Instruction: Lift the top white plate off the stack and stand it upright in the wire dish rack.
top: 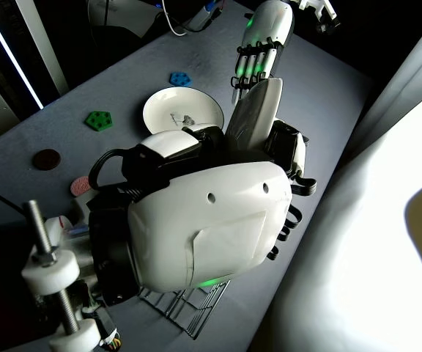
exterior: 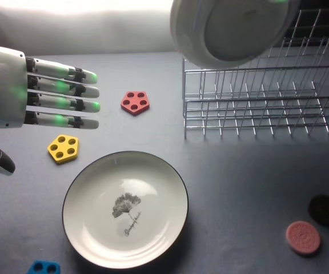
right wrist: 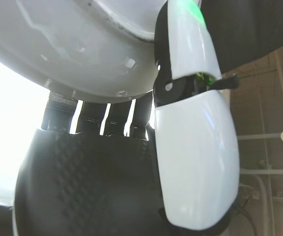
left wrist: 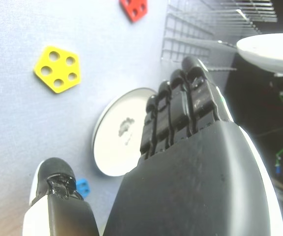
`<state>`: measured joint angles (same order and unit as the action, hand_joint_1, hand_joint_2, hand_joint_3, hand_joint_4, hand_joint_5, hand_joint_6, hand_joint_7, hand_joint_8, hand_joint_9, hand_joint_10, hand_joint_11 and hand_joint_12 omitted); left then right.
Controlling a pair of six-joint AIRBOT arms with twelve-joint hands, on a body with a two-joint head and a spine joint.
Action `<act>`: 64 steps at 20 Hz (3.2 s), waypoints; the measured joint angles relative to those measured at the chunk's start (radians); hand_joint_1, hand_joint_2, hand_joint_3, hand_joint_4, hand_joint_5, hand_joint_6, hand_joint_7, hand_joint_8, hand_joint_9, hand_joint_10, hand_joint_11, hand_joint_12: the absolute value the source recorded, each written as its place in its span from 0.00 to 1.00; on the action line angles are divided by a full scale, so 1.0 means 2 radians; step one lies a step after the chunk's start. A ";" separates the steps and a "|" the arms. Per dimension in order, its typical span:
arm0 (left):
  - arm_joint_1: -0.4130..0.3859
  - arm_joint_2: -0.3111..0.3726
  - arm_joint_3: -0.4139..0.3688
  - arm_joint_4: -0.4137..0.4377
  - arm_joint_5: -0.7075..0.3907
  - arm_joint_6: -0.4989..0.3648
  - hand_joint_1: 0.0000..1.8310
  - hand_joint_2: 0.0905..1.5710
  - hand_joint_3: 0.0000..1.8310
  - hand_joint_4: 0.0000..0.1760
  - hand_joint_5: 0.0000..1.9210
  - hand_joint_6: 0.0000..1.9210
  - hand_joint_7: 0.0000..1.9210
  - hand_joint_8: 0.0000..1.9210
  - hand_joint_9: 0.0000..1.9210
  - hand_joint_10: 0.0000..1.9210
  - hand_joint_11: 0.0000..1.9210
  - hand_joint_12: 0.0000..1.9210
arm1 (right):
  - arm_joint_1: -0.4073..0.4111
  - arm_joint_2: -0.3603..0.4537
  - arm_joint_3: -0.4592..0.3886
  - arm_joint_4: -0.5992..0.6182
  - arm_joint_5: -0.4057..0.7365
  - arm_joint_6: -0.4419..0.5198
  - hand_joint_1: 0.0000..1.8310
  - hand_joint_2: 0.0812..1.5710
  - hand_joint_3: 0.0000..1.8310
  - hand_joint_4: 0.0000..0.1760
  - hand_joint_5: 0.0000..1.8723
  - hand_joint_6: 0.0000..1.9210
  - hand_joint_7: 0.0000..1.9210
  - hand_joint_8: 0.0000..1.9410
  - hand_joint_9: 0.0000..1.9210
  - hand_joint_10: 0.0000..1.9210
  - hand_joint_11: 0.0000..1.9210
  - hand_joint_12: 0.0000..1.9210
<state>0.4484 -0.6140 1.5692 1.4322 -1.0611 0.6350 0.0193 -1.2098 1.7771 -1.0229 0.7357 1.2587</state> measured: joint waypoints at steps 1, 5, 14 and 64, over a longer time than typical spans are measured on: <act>0.000 0.000 0.000 0.000 0.000 0.000 0.12 0.59 0.00 0.00 0.05 0.00 0.06 0.00 0.06 0.00 0.02 0.17 | -0.002 0.000 0.002 0.001 0.001 0.000 0.82 0.66 0.00 0.00 0.49 0.54 0.55 0.34 0.55 0.41 0.51 0.70; 0.000 0.000 0.000 0.000 0.000 0.000 0.12 0.59 0.00 0.00 0.05 0.00 0.07 0.00 0.07 0.00 0.03 0.18 | -0.002 0.001 0.006 0.004 0.002 0.000 0.82 0.67 0.00 0.00 0.48 0.56 0.54 0.36 0.56 0.41 0.51 0.71; 0.000 0.000 0.000 0.000 -0.002 0.000 0.10 0.60 0.00 0.00 0.05 0.00 0.07 0.00 0.06 0.00 0.03 0.19 | -0.010 -0.001 0.015 0.008 0.010 0.000 0.81 0.67 0.00 0.00 0.47 0.58 0.51 0.40 0.54 0.43 0.50 0.71; -0.003 0.000 0.000 -0.008 -0.009 0.000 0.11 0.60 0.00 0.00 0.05 0.00 0.06 0.00 0.06 0.00 0.01 0.21 | -0.050 -0.017 0.049 0.014 0.023 -0.001 0.81 0.67 0.00 0.00 0.48 0.56 0.54 0.36 0.54 0.43 0.52 0.69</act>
<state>0.4423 -0.6140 1.5692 1.4170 -1.0794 0.6342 -0.0803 -1.2438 1.8744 -0.9958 0.7807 1.2560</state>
